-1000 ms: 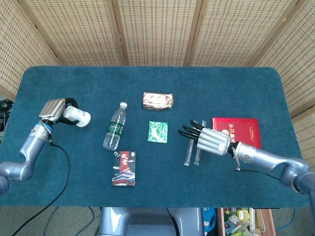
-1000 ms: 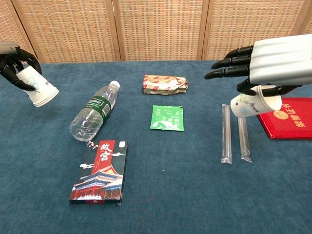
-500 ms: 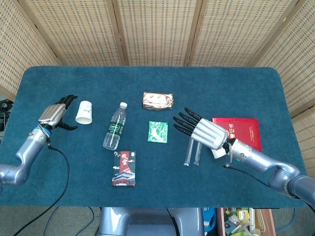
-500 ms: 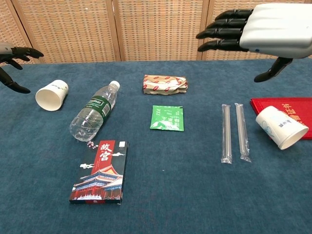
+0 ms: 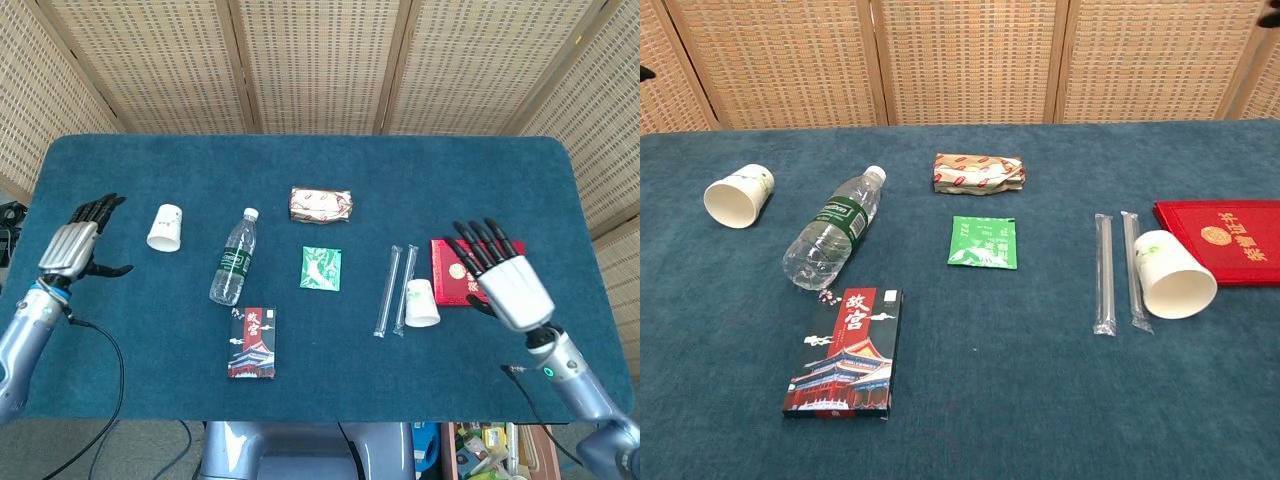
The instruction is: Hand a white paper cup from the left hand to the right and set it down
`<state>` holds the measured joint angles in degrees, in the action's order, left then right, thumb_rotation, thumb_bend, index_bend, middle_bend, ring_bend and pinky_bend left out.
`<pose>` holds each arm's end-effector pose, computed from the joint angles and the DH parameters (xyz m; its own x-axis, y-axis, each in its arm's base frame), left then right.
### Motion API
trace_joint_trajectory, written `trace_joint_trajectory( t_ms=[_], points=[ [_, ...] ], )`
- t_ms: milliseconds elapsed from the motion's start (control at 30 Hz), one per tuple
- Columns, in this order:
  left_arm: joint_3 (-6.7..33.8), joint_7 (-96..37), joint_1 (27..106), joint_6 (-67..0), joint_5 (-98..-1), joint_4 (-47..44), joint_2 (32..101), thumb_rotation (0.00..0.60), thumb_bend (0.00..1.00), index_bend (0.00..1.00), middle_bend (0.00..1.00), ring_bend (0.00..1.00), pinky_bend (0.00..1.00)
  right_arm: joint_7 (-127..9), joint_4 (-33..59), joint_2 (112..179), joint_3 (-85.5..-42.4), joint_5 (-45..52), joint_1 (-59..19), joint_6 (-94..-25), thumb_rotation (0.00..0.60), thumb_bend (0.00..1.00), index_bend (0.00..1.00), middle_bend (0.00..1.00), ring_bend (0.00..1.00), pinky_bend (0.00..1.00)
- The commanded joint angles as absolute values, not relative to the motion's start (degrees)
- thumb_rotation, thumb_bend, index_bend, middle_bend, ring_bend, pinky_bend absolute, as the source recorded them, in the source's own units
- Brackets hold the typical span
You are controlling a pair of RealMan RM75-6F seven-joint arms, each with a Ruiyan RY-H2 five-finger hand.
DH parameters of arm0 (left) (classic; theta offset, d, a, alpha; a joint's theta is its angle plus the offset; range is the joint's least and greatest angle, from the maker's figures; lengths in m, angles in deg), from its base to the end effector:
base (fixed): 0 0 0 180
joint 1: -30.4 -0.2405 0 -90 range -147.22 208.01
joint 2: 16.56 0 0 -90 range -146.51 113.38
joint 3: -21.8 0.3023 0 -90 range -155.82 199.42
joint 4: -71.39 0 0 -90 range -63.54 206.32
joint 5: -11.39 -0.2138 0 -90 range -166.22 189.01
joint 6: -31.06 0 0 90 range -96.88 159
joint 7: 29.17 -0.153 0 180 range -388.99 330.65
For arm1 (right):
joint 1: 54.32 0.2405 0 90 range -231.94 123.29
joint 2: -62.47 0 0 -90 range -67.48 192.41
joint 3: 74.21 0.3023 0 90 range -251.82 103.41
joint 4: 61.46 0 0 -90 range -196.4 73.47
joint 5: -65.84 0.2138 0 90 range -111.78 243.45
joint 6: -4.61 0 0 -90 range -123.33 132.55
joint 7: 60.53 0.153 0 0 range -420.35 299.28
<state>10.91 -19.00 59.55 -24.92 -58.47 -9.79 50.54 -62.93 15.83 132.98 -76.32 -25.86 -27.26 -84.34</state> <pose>-0.3201 0.3750 0.1519 0.2736 0.1742 0.9459 0.9618 -0.0529 -0.2685 -0.2888 -0.3104 0.1505 0.5295 0.2115 0.8215 -0.7149 -0.4101 0.5664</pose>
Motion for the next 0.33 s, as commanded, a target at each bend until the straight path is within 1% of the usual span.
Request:
trace_joint_trajectory(
  t_ms=[33,233,333],
  points=[
    [13.05,-28.63,52.85,-36.02,-56.85,-17.32,49.43,0.6,0.18,0.0,0.0,0.0,0.0,-58.04,15.91,134.68,-77.45,-21.73,-34.47,-88.94,0.6,0.0,0.0,0.0,0.0,0.0],
    [14.98,-34.37,49.24,-42.99,-58.74,-20.74,49.95,0.6,0.18,0.0,0.0,0.0,0.0,-56.45,14.41,136.52,-77.28,-20.81,-38.9,-90.78,0.6,0.0,0.0,0.0,0.0,0.0],
    [15.77,-36.0,48.3,-44.79,-60.31,-21.71,50.15,0.6,0.18,0.0,0.0,0.0,0.0,-56.76,13.9,136.35,-76.72,-21.51,-39.82,-91.42,0.6,0.0,0.0,0.0,0.0,0.0]
  ],
)
